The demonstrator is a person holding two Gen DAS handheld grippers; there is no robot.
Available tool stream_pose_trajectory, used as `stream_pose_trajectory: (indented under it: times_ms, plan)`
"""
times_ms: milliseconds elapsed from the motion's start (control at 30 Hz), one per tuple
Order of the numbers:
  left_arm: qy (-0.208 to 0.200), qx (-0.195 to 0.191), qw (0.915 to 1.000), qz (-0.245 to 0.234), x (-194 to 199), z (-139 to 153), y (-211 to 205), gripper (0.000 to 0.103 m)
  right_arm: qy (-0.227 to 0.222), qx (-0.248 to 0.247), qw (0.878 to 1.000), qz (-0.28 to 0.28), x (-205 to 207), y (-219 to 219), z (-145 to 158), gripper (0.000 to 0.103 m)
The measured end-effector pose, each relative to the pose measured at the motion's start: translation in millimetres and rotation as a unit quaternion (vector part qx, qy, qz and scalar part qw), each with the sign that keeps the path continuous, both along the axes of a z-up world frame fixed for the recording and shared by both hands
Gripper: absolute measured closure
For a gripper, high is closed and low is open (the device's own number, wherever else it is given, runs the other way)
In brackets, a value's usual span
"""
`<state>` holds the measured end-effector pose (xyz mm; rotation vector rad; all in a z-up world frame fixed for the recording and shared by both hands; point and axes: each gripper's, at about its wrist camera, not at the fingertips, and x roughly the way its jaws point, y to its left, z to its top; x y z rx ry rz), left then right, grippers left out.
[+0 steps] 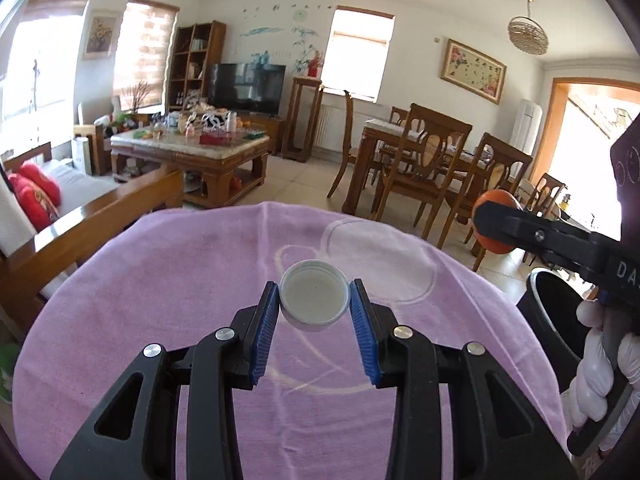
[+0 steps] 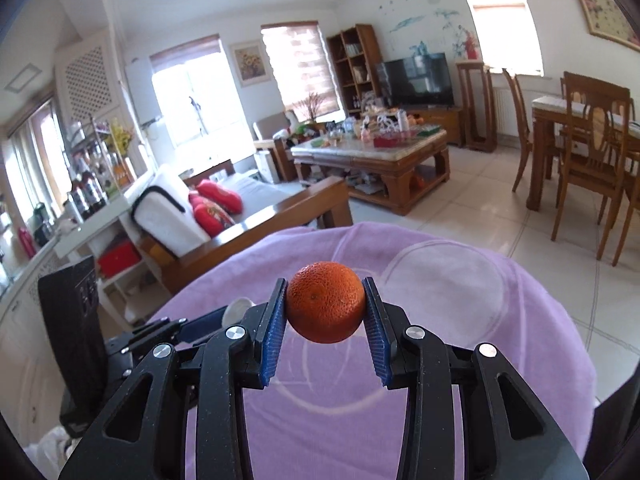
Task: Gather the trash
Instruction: 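Carry the cap and orange ball over the black bin and open both tools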
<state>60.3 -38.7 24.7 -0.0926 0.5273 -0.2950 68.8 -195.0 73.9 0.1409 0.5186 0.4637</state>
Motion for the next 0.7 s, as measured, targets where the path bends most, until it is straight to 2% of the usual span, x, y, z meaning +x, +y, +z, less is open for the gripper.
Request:
stream_pose_trajectory:
  times_ms: [133,267,467,700]
  plan:
    - [-0.020,-0.017,0.9982,-0.053,-19,24,-45,0.067,-0.043,0.018,0.997,-0.058,-56,-70,15,0.066]
    - [-0.042,-0.011,0.9942,-0.098,-35,41,-100,0.067,-0.065,0.037,0.991,-0.109,-103,-141,20,0.066]
    - [-0.040,-0.021,0.9858,-0.162,-45,40,-175,0.067,-0.075,0.058,0.980,-0.176,-151,-238,14,0.066]
    - [-0.010,-0.029,0.9729,-0.229,-47,21,-254,0.067,-0.059,0.068,0.967,-0.238,-187,-330,-15,0.066]
